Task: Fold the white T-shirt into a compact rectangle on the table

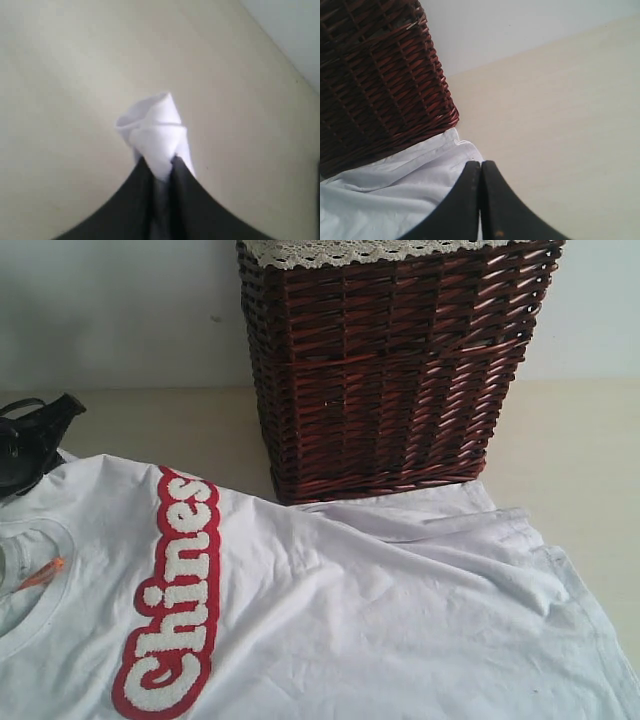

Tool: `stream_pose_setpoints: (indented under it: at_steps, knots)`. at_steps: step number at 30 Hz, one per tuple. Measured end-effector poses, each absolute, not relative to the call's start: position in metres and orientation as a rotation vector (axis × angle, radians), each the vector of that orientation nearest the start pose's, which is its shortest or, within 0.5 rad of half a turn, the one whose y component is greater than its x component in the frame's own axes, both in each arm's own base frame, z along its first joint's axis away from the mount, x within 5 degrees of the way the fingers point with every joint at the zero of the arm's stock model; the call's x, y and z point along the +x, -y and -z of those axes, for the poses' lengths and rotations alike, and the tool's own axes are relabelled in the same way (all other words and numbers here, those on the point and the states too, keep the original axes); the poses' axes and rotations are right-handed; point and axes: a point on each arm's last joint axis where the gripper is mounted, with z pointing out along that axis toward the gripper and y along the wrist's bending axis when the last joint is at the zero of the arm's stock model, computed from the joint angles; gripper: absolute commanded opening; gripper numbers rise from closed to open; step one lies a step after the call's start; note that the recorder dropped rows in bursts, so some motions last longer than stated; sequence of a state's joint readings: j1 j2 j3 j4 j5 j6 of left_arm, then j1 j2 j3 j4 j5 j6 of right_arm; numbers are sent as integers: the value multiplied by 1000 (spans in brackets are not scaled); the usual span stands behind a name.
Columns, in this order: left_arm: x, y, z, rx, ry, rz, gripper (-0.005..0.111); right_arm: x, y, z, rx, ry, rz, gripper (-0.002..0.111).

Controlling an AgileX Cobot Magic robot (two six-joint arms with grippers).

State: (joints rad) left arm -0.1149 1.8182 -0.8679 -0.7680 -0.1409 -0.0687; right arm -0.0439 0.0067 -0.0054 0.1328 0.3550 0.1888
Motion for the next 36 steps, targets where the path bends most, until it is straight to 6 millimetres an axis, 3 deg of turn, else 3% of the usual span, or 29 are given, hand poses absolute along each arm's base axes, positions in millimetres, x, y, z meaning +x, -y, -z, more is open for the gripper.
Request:
stream_pose_setpoints:
  at_steps: [4,6,8,10,13,18,21,26,30,36]
  knots:
    - [352,30,-147,-837,-2184,327,77,54,-2,-183,295,-1819,-231,0]
    - [352,30,-147,-835,-2179,322,86,54,-2,-183,295,-1819,-231,0]
    - [353,29,-147,-826,-2175,315,86,54,-2,-183,295,-1819,-231,0]
    - [352,29,-152,-810,-2168,317,82,54,-2,-183,295,-1819,-231,0]
    - [348,31,-174,-796,-2135,363,63,54,-2,-183,295,-1819,-231,0]
    - [328,41,-215,-860,-2142,572,2,54,-2,-183,295,-1819,-231,0]
    - [313,51,-211,-982,-2246,715,0,54,-2,-183,295,-1819,-231,0]
    - [285,61,-160,-1434,-2453,797,0,54,-2,-183,295,-1819,-231,0]
    - [260,64,-122,-1827,-2567,696,0,54,-2,-183,295,-1819,-231,0]
    - [224,68,-111,-2209,-2732,482,0,54,-2,-183,295,-1819,-231,0]
